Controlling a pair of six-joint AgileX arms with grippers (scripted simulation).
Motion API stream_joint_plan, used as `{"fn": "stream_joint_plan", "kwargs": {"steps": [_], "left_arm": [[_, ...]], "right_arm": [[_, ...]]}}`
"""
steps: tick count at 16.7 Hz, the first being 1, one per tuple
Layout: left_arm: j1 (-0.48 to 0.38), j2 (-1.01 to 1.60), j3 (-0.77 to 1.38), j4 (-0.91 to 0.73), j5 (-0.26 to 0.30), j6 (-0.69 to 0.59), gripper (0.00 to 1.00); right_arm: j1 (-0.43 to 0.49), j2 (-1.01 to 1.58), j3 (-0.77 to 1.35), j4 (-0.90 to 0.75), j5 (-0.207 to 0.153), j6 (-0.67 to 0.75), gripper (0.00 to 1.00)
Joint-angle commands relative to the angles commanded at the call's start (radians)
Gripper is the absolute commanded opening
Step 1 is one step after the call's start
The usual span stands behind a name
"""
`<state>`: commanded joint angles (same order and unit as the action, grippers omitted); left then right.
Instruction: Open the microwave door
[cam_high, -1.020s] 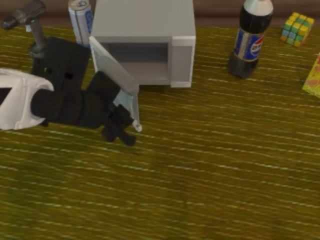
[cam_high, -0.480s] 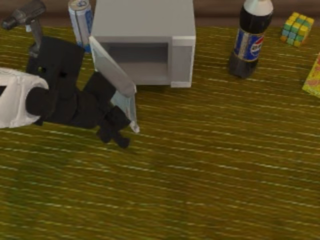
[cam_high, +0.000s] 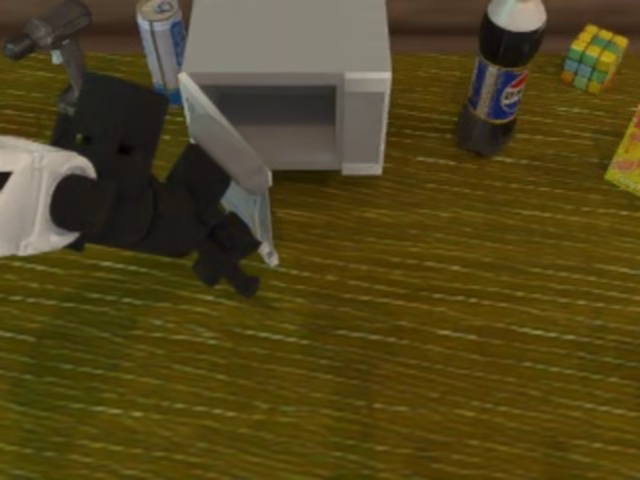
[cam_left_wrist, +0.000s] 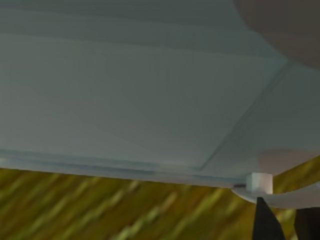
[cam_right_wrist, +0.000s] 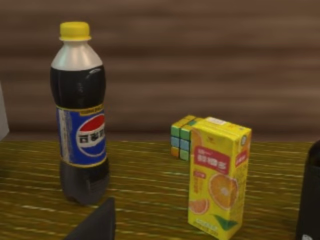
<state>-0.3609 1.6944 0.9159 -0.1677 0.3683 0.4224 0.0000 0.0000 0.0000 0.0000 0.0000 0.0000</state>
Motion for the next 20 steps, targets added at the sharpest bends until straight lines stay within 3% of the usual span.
{"fn": "stream_joint_plan", "kwargs": {"steps": [14,20], "left_arm": [[0.000,0.000,0.000,0.000,0.000,0.000,0.00],[0.018,-0.003,0.001,-0.019,0.032,0.045,0.00]], "right_arm": [[0.000,0.000,0.000,0.000,0.000,0.000,1.00],[0.000,0.000,0.000,0.000,0.000,0.000,1.00]]}}
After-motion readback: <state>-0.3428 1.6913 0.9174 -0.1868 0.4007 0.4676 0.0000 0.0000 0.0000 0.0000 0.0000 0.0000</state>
